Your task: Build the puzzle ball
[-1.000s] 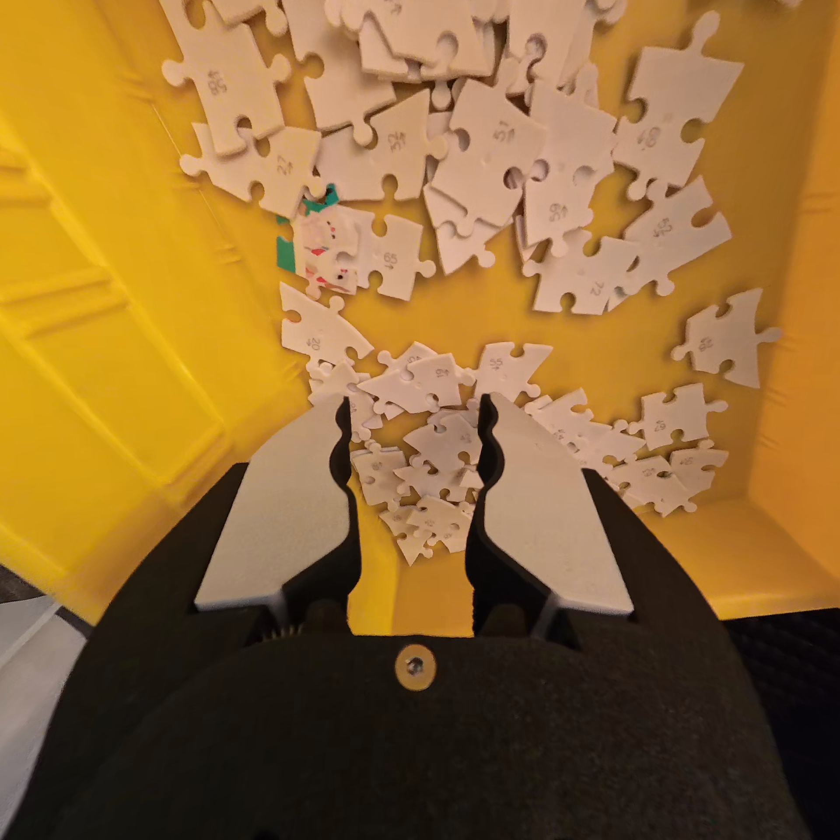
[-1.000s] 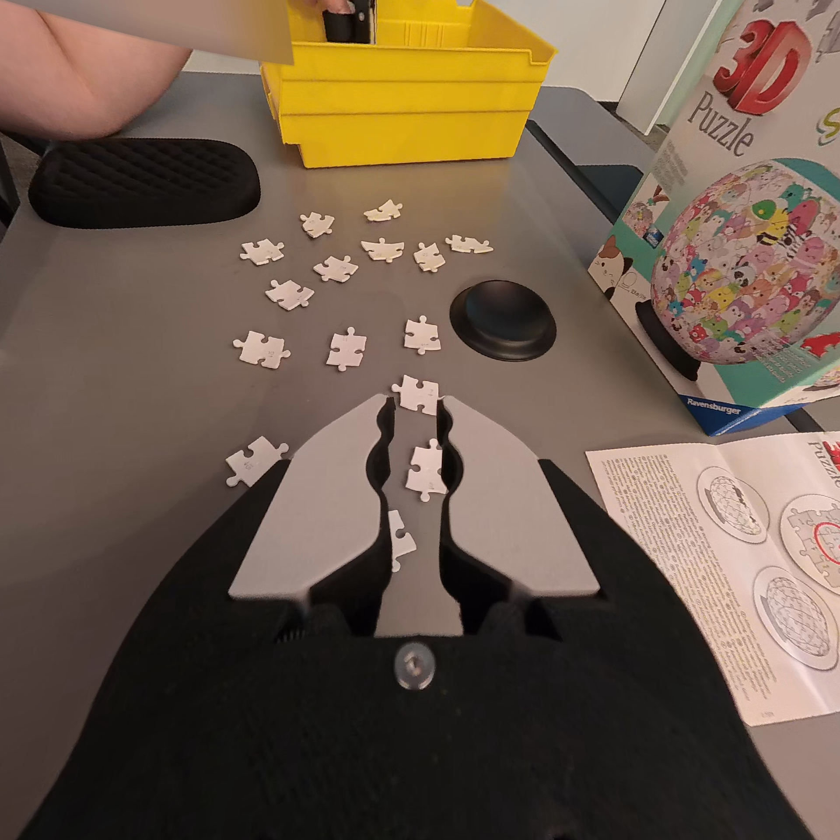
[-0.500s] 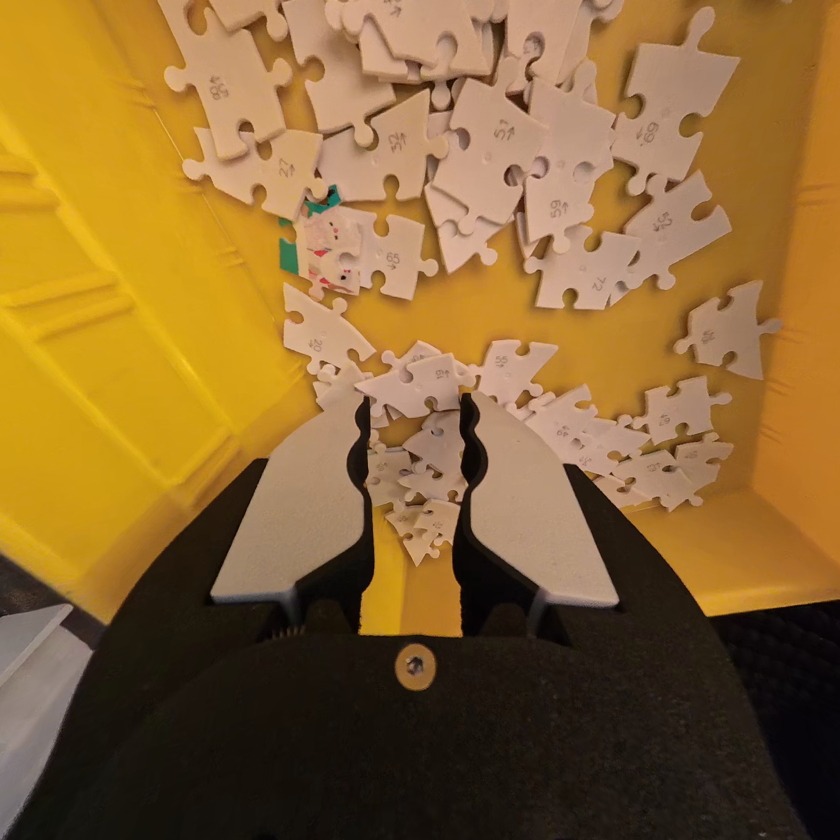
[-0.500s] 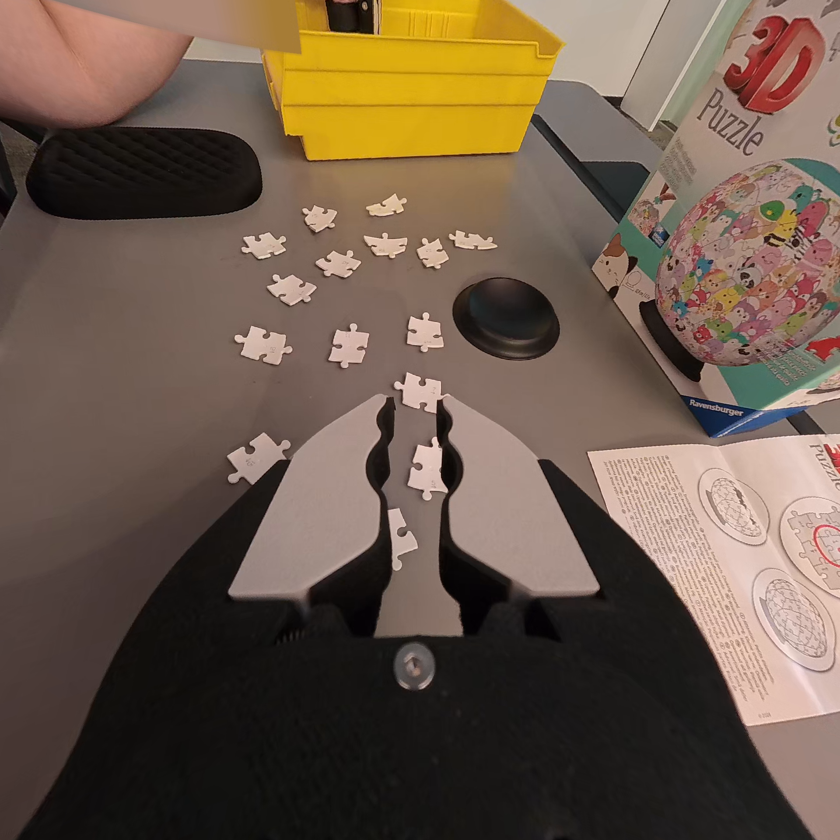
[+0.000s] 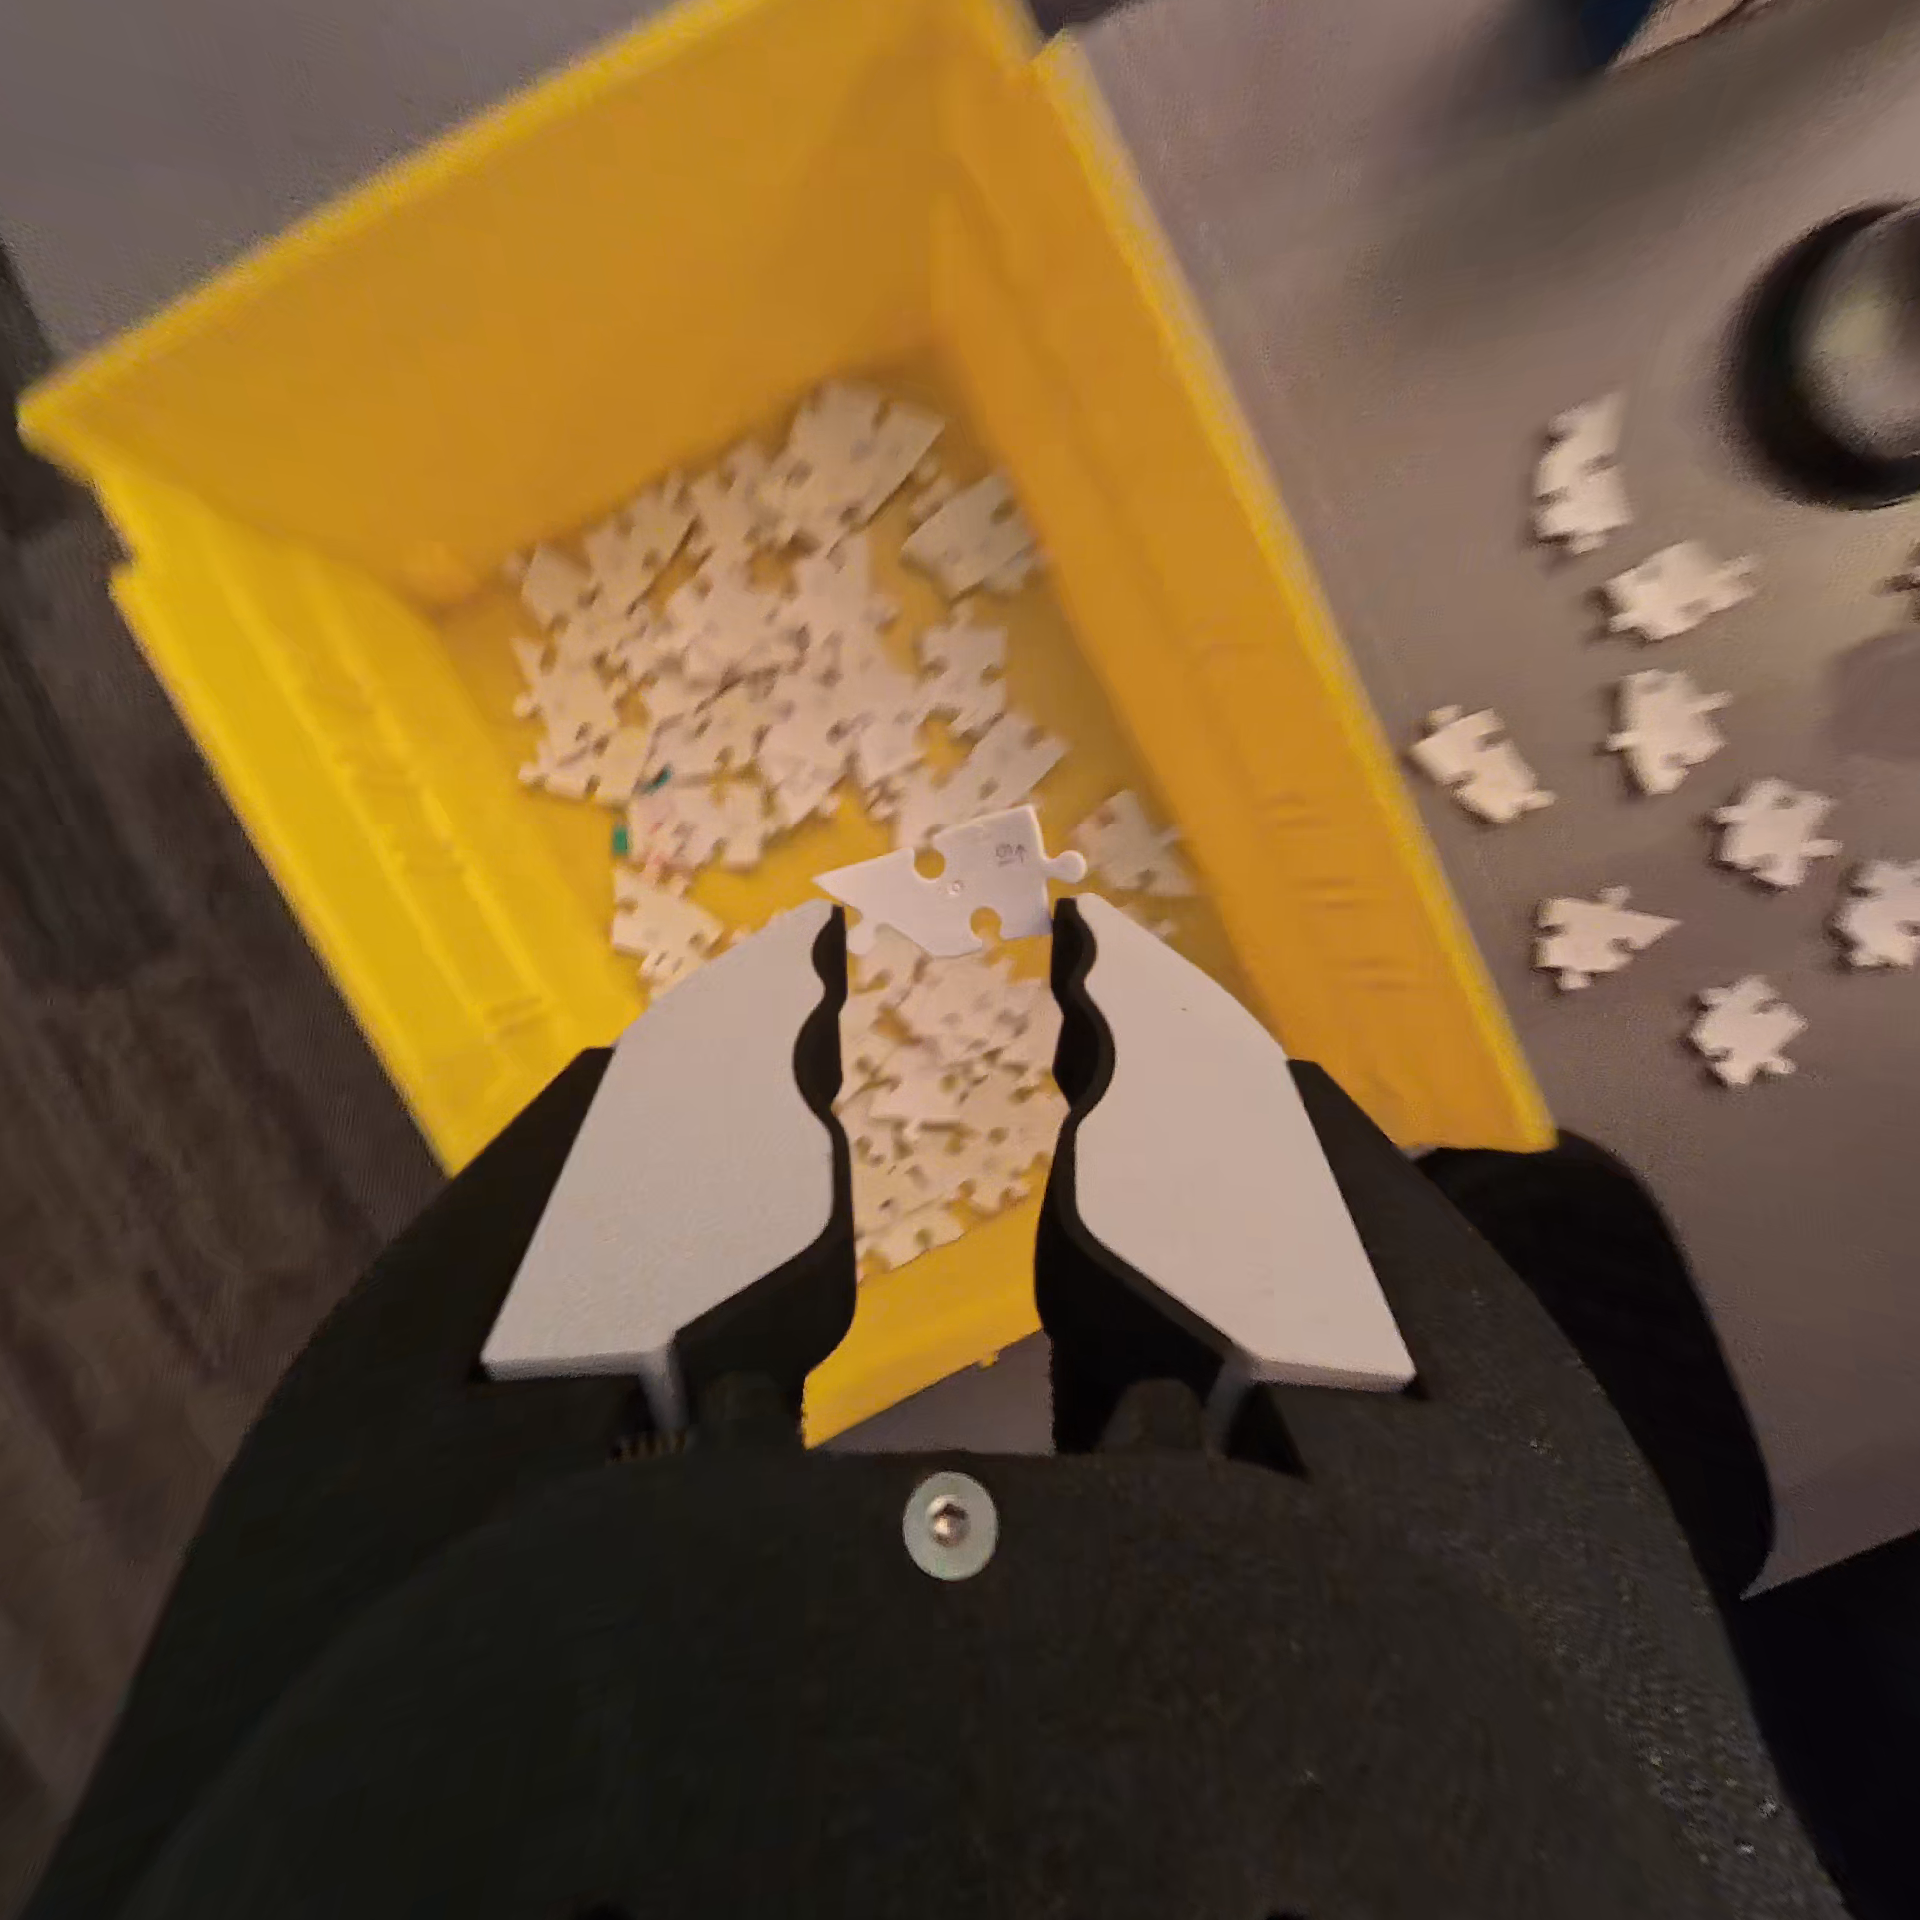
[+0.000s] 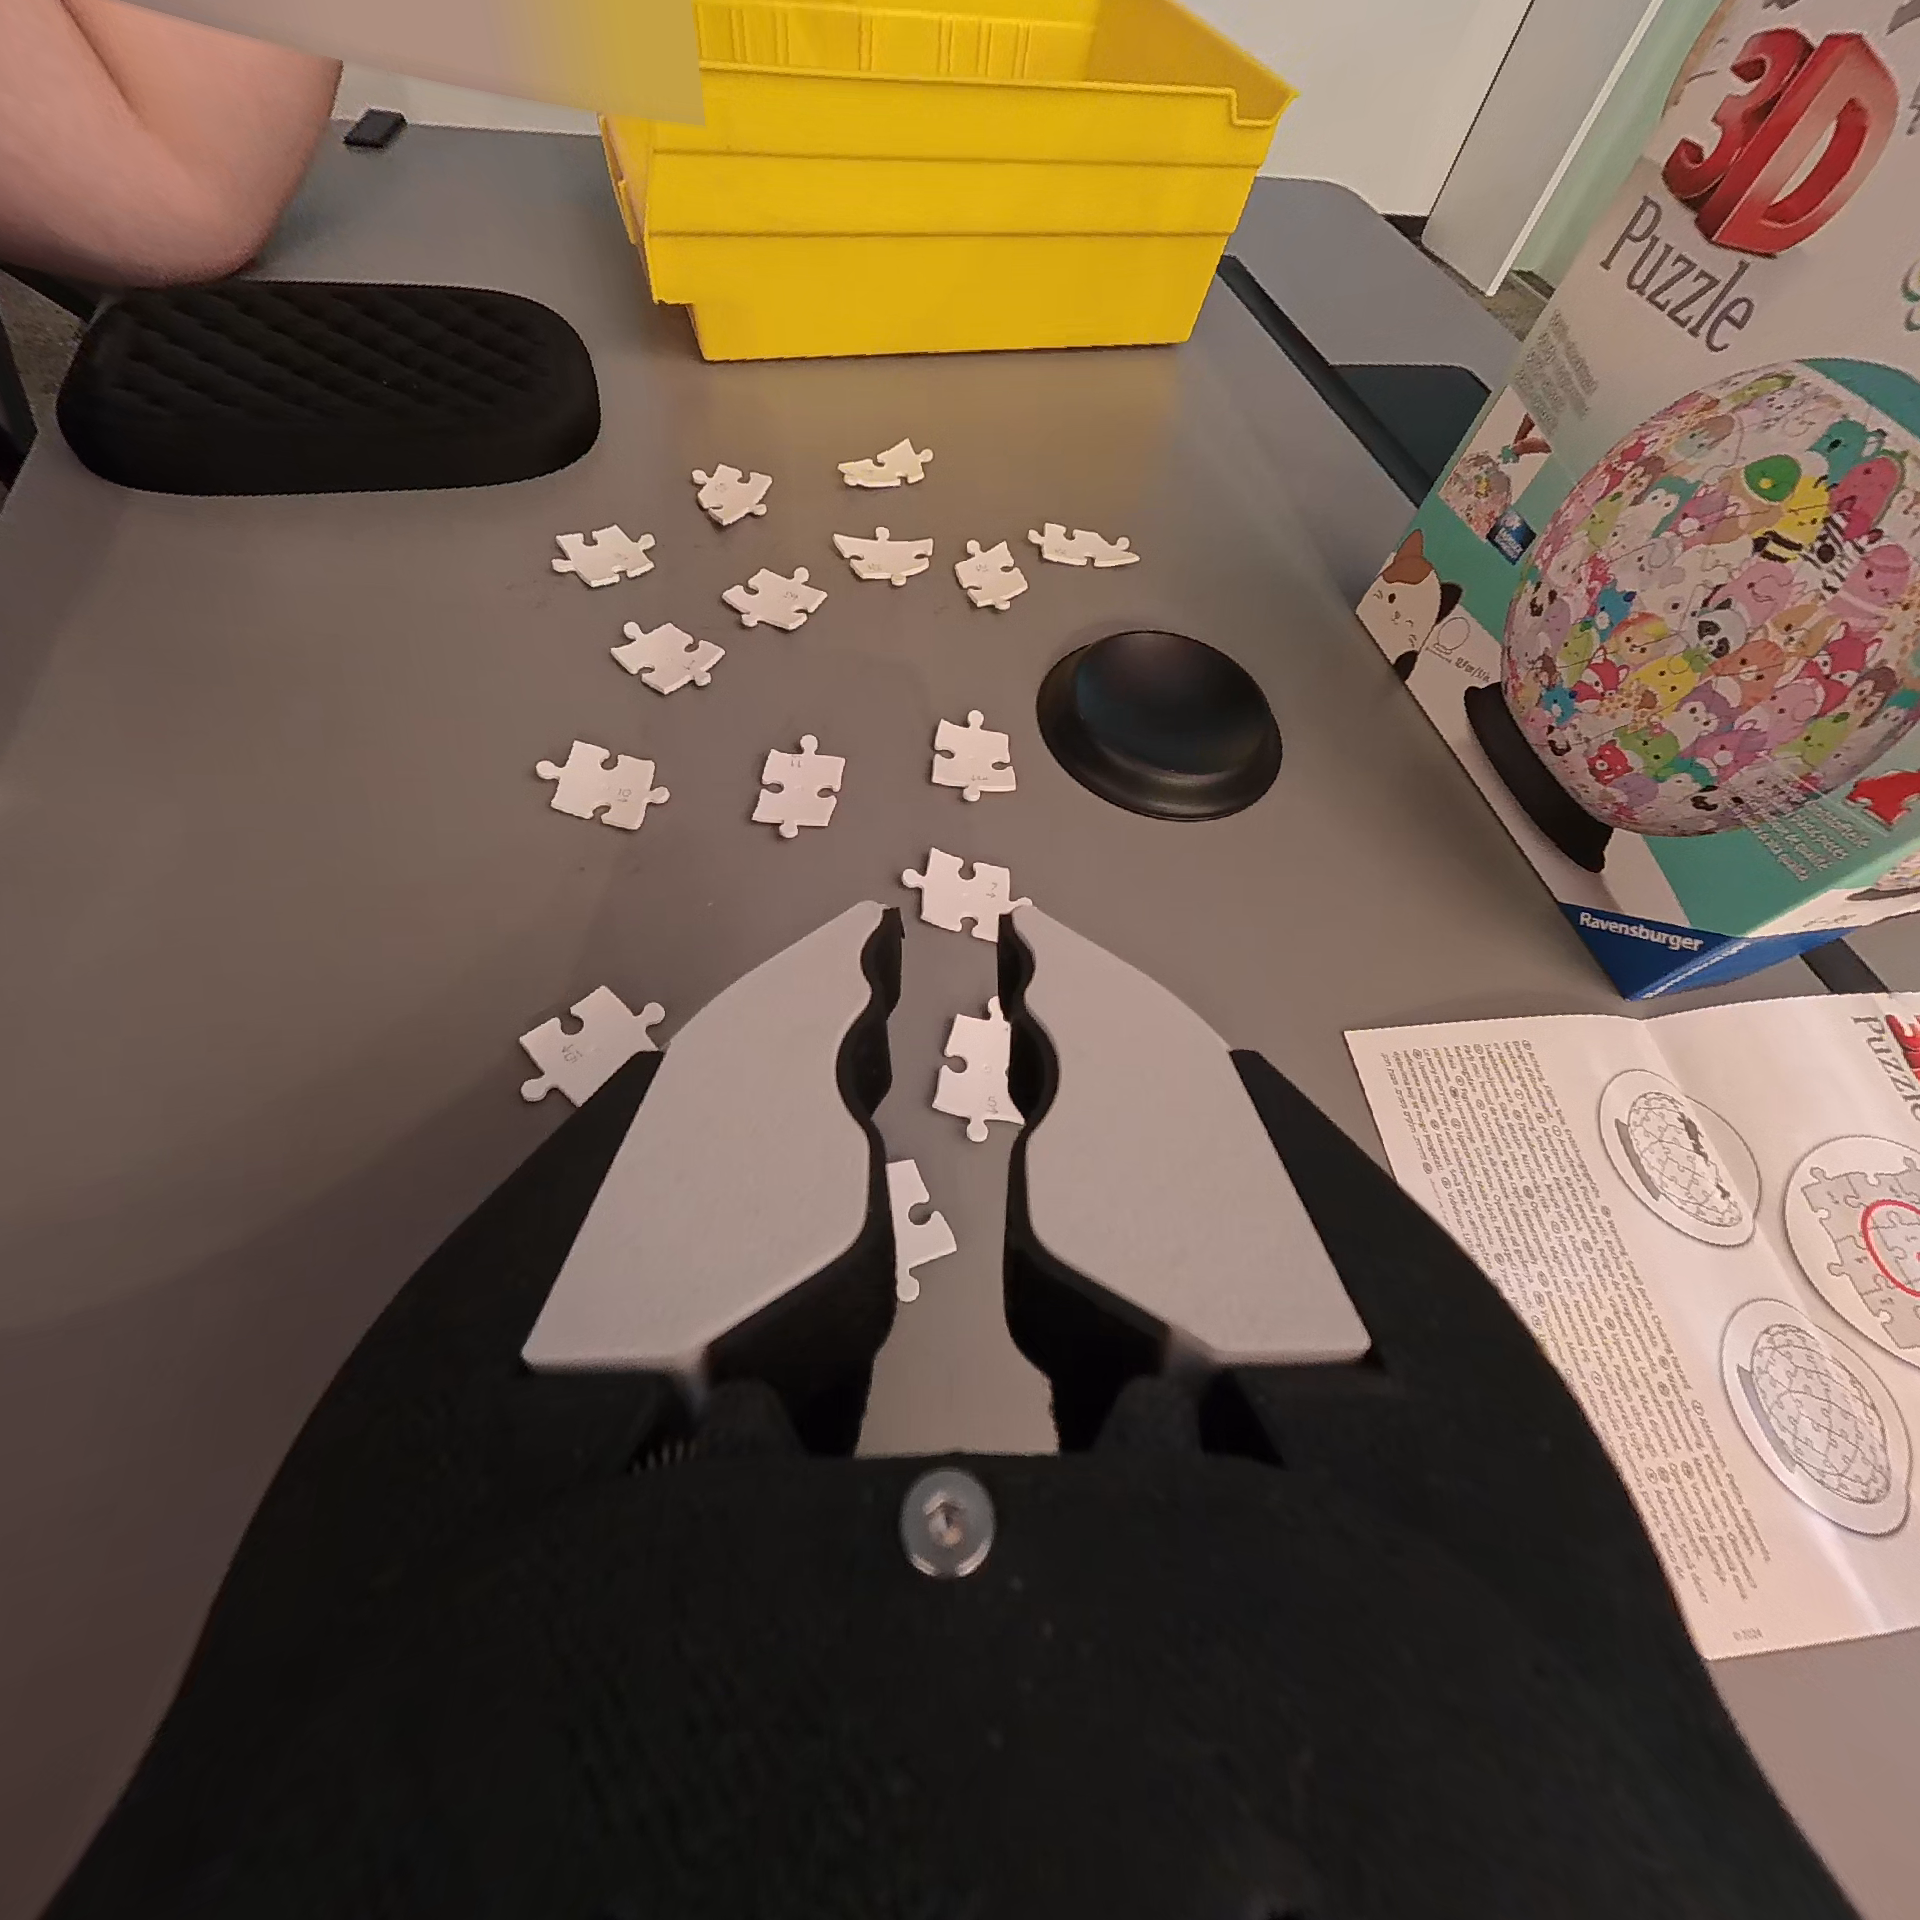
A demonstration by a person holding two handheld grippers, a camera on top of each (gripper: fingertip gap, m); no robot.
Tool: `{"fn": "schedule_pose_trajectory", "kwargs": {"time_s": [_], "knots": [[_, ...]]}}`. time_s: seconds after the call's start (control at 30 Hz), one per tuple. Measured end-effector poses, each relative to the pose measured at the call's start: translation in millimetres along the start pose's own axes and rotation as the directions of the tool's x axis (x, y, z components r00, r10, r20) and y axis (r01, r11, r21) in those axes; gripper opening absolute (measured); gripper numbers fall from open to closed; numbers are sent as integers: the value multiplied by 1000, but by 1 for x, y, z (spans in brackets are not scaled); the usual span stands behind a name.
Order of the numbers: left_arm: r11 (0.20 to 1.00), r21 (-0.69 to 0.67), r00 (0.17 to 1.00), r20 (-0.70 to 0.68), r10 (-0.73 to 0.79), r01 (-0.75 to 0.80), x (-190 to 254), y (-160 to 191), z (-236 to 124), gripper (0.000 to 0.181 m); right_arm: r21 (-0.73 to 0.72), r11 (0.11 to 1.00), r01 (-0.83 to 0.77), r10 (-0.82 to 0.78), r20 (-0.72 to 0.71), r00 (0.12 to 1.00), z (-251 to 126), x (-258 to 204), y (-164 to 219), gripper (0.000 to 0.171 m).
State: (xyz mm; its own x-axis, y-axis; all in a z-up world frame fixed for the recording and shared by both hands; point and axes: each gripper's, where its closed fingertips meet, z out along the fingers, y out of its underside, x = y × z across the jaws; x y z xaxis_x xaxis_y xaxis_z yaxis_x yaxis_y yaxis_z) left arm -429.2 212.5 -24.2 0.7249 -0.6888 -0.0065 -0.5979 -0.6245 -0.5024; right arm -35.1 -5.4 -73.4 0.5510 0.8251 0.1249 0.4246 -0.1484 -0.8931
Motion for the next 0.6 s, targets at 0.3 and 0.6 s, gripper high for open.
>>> {"fn": "schedule_pose_trajectory", "kwargs": {"time_s": [0.3,0.6], "knots": [[929,72,901,-229,370,-363,188,-31,36,37,16,1000,-11,11,10,1000,1,-1,-2,18],[892,-52,831,-392,395,-449,258,-1,117,37,16,1000,14,-15,43,999,4,-11,-6,18]]}}
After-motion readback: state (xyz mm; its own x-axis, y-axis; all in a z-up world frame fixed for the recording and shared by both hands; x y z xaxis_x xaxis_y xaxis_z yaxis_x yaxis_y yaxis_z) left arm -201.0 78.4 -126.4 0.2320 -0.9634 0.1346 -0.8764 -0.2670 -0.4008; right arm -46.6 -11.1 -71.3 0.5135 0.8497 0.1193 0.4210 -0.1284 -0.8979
